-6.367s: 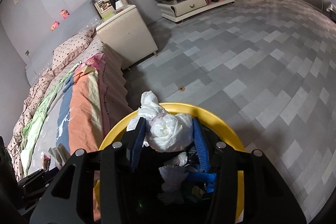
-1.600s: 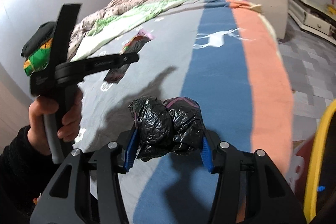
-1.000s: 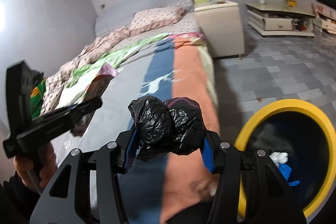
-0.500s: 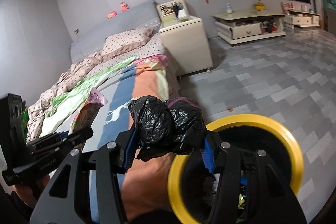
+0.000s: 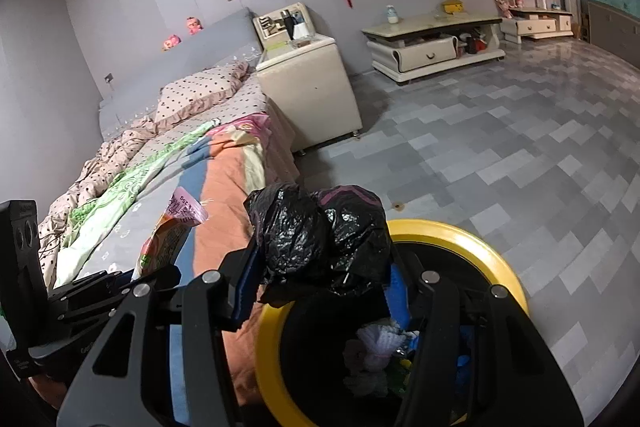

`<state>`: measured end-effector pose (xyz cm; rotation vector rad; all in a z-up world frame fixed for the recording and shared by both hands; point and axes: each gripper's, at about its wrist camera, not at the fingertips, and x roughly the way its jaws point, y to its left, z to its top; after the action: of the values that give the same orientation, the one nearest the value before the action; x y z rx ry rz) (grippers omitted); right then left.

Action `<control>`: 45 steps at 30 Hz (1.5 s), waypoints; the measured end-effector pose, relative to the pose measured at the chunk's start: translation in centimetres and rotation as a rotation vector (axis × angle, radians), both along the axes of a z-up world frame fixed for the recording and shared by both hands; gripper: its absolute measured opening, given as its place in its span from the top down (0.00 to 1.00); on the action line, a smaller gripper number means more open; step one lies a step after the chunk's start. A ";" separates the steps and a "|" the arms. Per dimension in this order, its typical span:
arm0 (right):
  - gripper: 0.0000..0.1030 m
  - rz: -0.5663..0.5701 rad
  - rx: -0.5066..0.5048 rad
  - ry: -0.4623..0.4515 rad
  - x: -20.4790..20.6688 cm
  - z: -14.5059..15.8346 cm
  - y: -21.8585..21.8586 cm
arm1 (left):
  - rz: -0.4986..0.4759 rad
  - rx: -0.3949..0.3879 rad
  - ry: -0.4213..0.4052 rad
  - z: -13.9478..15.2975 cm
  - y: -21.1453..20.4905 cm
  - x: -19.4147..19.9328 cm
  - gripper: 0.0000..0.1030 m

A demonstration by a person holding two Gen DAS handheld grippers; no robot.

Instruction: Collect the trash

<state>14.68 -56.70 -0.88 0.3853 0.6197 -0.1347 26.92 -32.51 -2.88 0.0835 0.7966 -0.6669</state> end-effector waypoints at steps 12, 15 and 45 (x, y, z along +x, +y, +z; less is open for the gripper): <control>0.46 -0.100 0.059 0.075 0.5 -4.1 -4.3 | -0.081 0.005 0.129 -4.0 -4.0 0.9 0.77; 0.42 -0.129 0.079 0.084 0.3 -4.9 -5.3 | -0.079 -0.006 0.145 -4.3 -3.9 1.0 0.68; 0.30 0.179 0.055 0.071 5.6 -1.1 12.3 | 0.292 -0.064 -0.025 1.2 17.7 -1.2 0.46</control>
<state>20.31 -44.37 -2.03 0.3770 0.7260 0.0402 25.69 -14.83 -1.66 -0.0815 0.7450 -0.4131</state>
